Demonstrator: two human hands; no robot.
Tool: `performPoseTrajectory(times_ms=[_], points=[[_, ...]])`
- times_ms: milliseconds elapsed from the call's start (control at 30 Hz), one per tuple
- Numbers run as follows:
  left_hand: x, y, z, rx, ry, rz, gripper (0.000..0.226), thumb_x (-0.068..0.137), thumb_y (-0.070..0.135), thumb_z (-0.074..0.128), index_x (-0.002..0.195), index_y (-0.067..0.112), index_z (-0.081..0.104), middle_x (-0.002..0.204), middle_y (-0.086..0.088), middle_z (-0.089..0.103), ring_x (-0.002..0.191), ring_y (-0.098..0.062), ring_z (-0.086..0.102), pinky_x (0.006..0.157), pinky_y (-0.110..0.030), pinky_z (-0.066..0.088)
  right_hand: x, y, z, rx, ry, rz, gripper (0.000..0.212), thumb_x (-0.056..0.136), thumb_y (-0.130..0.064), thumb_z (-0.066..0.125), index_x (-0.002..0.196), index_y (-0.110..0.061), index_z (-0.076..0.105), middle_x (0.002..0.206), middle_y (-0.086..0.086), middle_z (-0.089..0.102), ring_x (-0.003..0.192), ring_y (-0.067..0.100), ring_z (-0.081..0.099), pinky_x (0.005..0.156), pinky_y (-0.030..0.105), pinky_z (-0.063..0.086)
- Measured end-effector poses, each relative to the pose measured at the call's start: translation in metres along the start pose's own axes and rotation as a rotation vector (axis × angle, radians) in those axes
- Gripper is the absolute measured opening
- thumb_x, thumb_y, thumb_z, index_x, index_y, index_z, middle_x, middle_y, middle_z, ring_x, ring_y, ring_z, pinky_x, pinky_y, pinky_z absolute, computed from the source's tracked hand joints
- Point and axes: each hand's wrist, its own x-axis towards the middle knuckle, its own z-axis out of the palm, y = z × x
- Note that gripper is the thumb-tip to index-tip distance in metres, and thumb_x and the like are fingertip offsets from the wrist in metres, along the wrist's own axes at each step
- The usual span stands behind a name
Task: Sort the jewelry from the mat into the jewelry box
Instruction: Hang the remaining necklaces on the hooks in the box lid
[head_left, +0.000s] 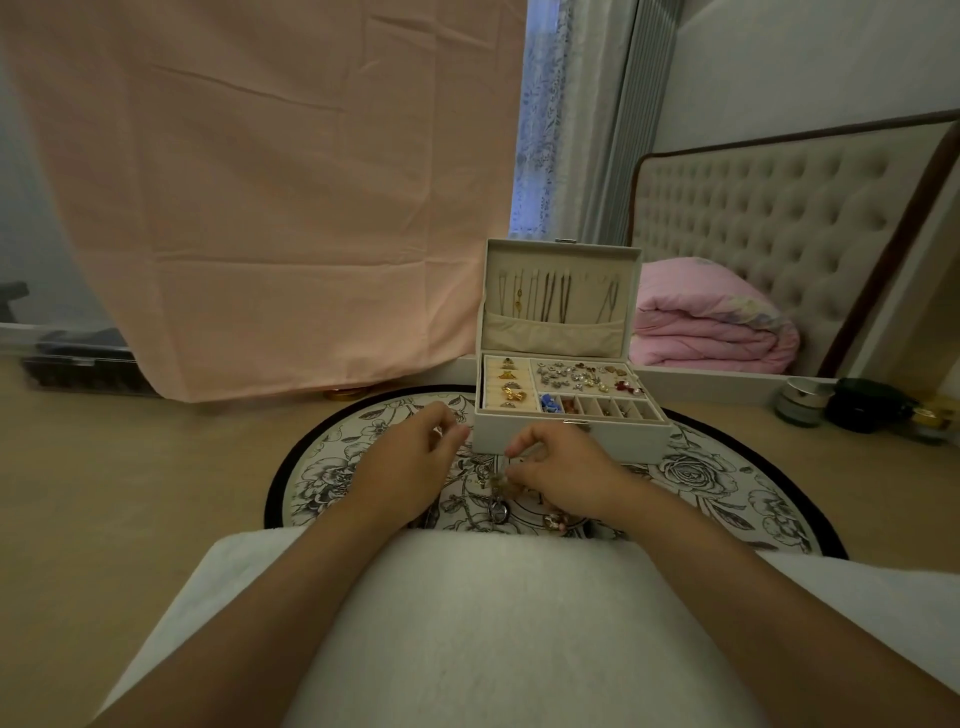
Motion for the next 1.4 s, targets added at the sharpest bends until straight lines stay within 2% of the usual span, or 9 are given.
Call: performPoseTrajectory(times_ms=[133,333,567,733,833,967,1067,1233,1400], points=[[0.001,-0.007,-0.006,0.247,0.073,-0.071,0.026,0.101,0.045,0.045,0.083,0.027,0.050,0.066,0.005,0.056,0.063,-0.012,0.053,0.058,-0.029,0.040,-0.001,0.000,0.000,-0.126,-0.043,0.006,0.014,0.092,-0.038,0.067,0.104,-0.031,0.064,0.078,-0.003,0.074,0.057,0.003,0.060,0.058,0.024,0.046],[0.001,-0.012,-0.012,0.298,0.038,-0.056,0.018,0.094,0.048,0.057,0.090,0.030,0.054,0.078,0.013,0.058,0.073,-0.006,0.054,0.065,-0.029,0.045,-0.002,0.001,-0.009,-0.232,-0.056,-0.020,0.019,0.093,-0.029,0.066,0.078,-0.025,0.077,0.070,-0.008,0.070,0.068,0.005,0.062,0.065,0.023,0.047],[-0.006,0.039,0.016,-0.053,-0.250,0.208,0.035,0.084,0.038,0.074,0.113,0.032,0.057,0.104,0.017,0.060,0.095,0.002,0.057,0.080,-0.017,0.049,-0.006,-0.001,-0.027,0.076,0.002,-0.106,0.017,0.097,-0.021,0.063,0.087,-0.015,0.075,0.063,-0.001,0.064,0.054,0.006,0.057,0.060,0.029,0.051],[0.009,0.041,0.038,-0.022,-0.243,0.100,0.017,0.090,0.023,0.069,0.106,0.027,0.067,0.085,0.014,0.068,0.078,0.002,0.063,0.077,-0.022,0.051,-0.012,0.005,-0.051,0.166,0.092,-0.055,0.018,0.097,-0.024,0.064,0.088,-0.014,0.076,0.043,-0.017,0.052,0.035,0.003,0.035,0.038,0.018,0.031],[0.016,0.045,0.042,-0.034,-0.291,0.080,0.015,0.091,0.024,0.069,0.105,0.025,0.071,0.084,0.013,0.070,0.077,0.003,0.064,0.074,-0.016,0.049,-0.013,0.019,-0.070,0.138,0.183,-0.032,0.018,0.092,-0.030,0.071,0.079,-0.019,0.078,0.049,-0.011,0.053,0.040,0.007,0.037,0.042,0.018,0.033],[0.025,0.053,0.046,0.075,-0.370,0.148,0.024,0.088,0.022,0.072,0.111,0.028,0.072,0.096,0.016,0.067,0.082,0.007,0.058,0.075,-0.008,0.045,-0.016,0.043,-0.095,0.024,0.288,0.015,0.026,0.093,-0.031,0.067,0.075,-0.015,0.075,0.056,-0.011,0.059,0.043,-0.004,0.047,0.056,0.022,0.037],[0.029,0.055,0.052,0.184,-0.423,0.158,0.026,0.090,0.019,0.070,0.116,0.024,0.072,0.104,0.012,0.069,0.078,0.007,0.055,0.069,0.000,0.039,-0.022,0.059,-0.112,-0.126,0.339,0.088,0.033,0.092,-0.027,0.056,0.062,-0.013,0.053,0.052,-0.008,0.046,0.049,0.010,0.042,0.056,0.027,0.031],[0.031,0.064,0.058,0.198,-0.413,0.109,0.021,0.097,0.021,0.060,0.112,0.023,0.075,0.112,0.007,0.072,0.096,-0.004,0.060,0.087,-0.015,0.043,-0.029,0.080,-0.116,-0.552,0.168,0.217,0.031,0.088,-0.034,0.056,0.060,-0.021,0.052,0.067,-0.004,0.057,0.065,0.014,0.053,0.058,0.027,0.040],[0.019,0.077,0.069,0.105,-0.345,-0.006,0.019,0.096,0.022,0.052,0.089,0.024,0.069,0.083,0.003,0.069,0.073,-0.014,0.062,0.067,-0.026,0.048,-0.029,0.076,-0.104,-0.824,0.221,0.063,0.019,0.087,-0.024,0.061,0.101,-0.026,0.073,0.101,-0.003,0.069,0.092,0.020,0.064,0.077,0.031,0.054]])
